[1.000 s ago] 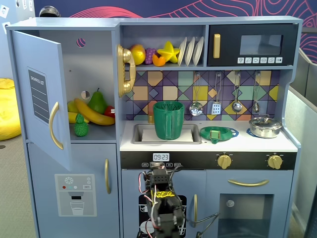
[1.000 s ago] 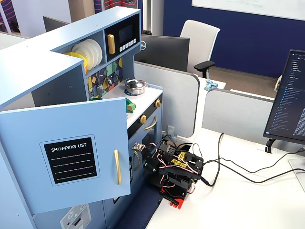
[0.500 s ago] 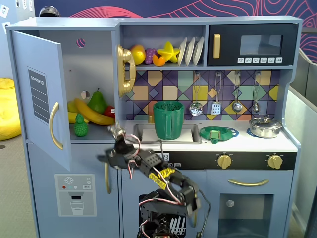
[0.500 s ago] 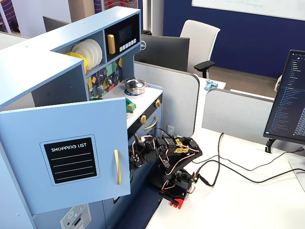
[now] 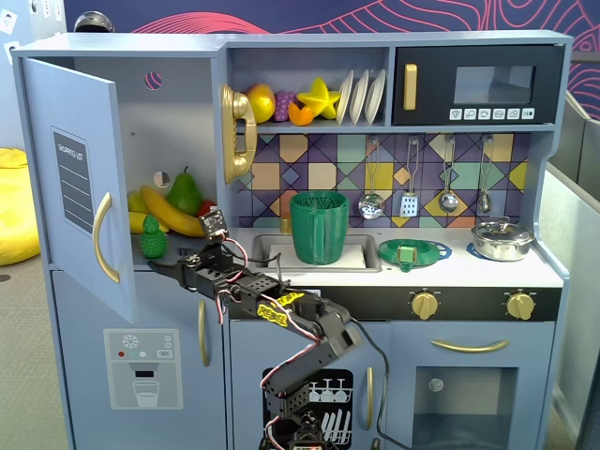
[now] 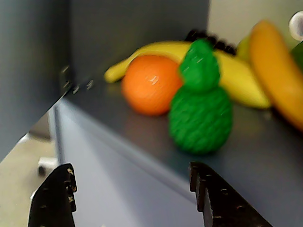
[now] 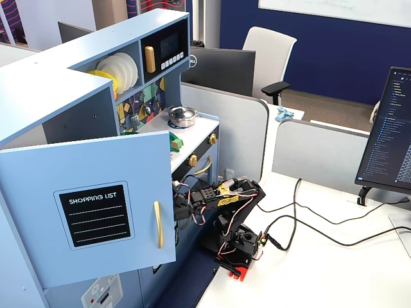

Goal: Pick up the green pineapple from the left cabinet and place it in the green recipient

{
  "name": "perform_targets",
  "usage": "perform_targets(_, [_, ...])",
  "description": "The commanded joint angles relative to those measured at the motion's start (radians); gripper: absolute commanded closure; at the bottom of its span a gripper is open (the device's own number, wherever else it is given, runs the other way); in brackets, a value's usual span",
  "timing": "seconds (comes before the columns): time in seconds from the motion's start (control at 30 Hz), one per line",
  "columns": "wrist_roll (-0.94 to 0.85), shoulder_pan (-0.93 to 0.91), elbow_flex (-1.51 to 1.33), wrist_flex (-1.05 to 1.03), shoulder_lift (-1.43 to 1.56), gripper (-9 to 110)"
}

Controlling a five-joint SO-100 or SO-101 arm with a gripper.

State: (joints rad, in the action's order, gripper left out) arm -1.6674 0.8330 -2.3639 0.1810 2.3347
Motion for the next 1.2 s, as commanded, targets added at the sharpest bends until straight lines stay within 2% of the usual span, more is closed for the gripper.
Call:
perform_targets(0.0, [0.012, -0.029, 0.089, 0.109, -0.057, 78])
perform_targets(0.23, [-0.011, -0.034, 0.192, 0.117, -0.192, 74])
perform_targets(0.63, [-0.029, -0.06, 0.491, 0.095, -0.465, 73])
perform_targets(0.93, [0.014, -0.094, 0.48, 0.107, -0.477, 67])
perform_targets(1.17, [0.012, -0.087, 0.492, 0.11, -0.517, 66])
